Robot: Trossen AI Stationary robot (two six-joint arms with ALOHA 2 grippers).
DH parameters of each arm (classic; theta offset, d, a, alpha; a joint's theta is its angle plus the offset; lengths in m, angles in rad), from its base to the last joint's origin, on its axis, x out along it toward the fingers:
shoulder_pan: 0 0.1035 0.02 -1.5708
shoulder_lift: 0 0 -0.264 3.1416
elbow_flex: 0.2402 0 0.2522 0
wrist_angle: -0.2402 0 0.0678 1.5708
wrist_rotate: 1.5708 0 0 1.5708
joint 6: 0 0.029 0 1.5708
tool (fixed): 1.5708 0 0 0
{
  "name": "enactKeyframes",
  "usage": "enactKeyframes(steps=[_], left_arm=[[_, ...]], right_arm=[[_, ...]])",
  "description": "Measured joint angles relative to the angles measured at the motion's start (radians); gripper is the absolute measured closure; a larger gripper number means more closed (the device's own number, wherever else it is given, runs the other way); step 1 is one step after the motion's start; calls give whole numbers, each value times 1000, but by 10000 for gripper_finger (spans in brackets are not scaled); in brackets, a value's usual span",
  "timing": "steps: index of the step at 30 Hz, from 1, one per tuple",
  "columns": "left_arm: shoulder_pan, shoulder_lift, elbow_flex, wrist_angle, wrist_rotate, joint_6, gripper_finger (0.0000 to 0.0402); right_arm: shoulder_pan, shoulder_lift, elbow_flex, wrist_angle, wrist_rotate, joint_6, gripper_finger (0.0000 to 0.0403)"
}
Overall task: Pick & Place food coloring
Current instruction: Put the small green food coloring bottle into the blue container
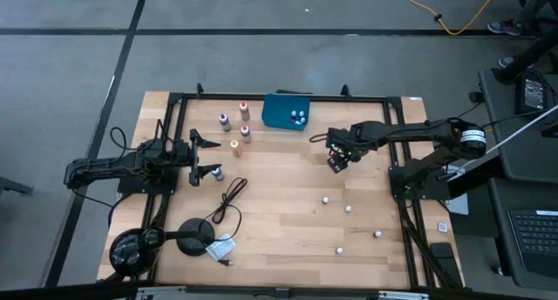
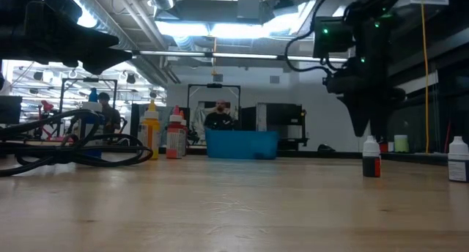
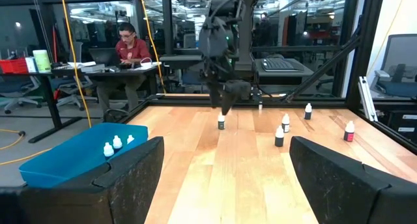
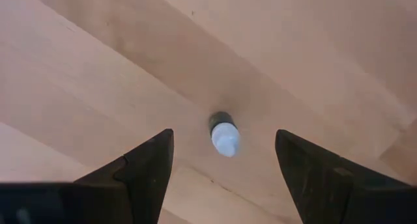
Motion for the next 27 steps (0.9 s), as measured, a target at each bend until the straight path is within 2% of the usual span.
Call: enactKeyframes(steps=[8, 14, 27], left_arm=[[0, 0, 0, 0, 0, 0, 74], [0, 0, 0, 0, 0, 0, 74], [0, 0, 0, 0, 0, 0, 73]], right_arm=[[9, 0, -94, 101, -10, 0, 134], [9, 0, -109, 120, -10, -4, 139], [9, 0, -109, 129, -10, -4, 262]])
